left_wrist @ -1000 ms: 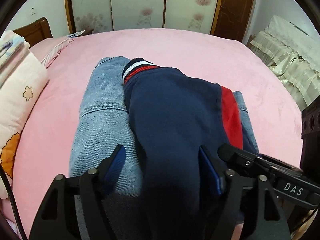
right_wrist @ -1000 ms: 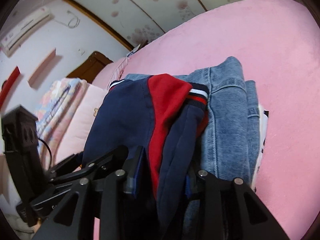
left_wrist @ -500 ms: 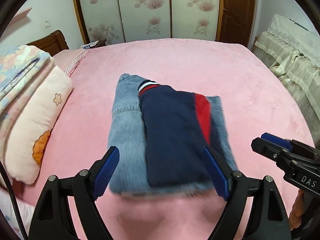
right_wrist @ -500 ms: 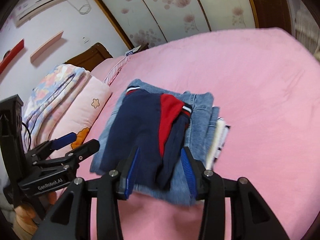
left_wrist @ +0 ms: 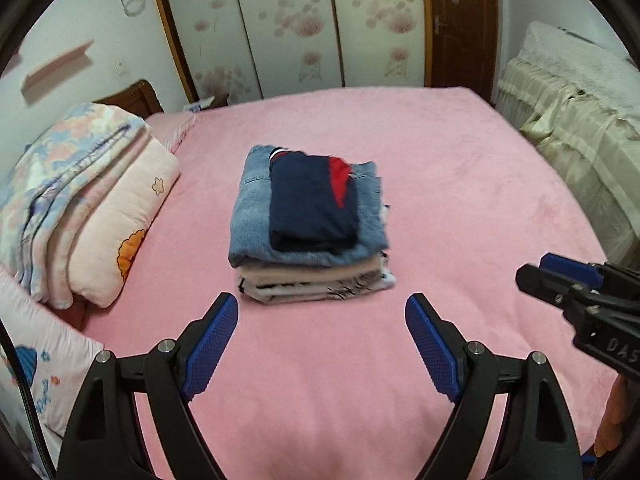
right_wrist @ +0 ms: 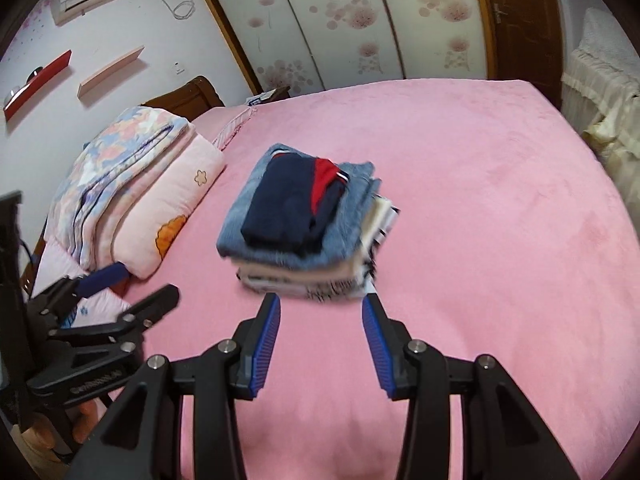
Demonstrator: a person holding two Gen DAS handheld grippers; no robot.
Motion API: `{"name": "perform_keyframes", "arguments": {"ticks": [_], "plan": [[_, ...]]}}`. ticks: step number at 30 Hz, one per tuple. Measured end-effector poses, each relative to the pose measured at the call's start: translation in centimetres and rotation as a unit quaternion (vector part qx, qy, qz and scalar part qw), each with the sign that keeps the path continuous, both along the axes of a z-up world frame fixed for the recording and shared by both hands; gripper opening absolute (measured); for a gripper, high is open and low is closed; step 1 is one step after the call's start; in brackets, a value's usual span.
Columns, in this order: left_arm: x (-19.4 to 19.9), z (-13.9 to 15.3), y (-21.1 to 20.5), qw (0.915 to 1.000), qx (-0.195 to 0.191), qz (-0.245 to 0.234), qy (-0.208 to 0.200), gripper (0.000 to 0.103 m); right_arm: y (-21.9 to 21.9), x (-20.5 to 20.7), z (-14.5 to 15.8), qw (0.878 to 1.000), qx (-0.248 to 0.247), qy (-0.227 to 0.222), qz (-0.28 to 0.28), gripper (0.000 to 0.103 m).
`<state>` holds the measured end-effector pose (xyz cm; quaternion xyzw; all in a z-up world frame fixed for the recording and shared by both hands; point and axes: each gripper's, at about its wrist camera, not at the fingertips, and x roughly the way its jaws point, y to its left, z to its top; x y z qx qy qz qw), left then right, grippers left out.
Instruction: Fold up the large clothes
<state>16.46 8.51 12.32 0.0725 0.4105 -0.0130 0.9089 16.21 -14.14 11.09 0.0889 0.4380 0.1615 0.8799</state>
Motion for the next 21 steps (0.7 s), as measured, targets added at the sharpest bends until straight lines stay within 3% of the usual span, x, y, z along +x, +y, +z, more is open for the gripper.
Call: {"name": "perform_keyframes", "arguments": {"ticks": [2, 8, 15, 18, 21], "plan": [[-3.5, 0.6, -1.1, 0.9999, -0.002, -0.004, -0.016, 0.095, -0.9, -2.7, 0.4, 1.000, -0.005, -0.004, -0.001, 0.043], [-12.4, 0.2, -4.3, 0.9988, -0.001, -0.020, -0.045, 0.096, -4.3, -11.4, 0.2, 1.000, 0.008, -0.010, -0.005, 0.043], [-19.3, -1.9, -6.9, 0.9985, -0.026, -0.032, -0.036, 0.096, -7.3, -19.3, -1.4, 0.999, 0.002, -0.024, -0.026, 0.044], [-21.3, -2.9, -7.4, 0.9988, -0.031, -0.022, -0.031, 0.096, -8.6, -22.1, -2.1, 0.998, 0.004, -0.033, -0.048, 0.062], [-23.2, -4.0, -7.8, 0.9986, -0.035, -0.019, -0.035, 0.096, -9.9, -25.0, -3.1, 0.996, 0.001, -0.049, -0.076, 0.065]]}}
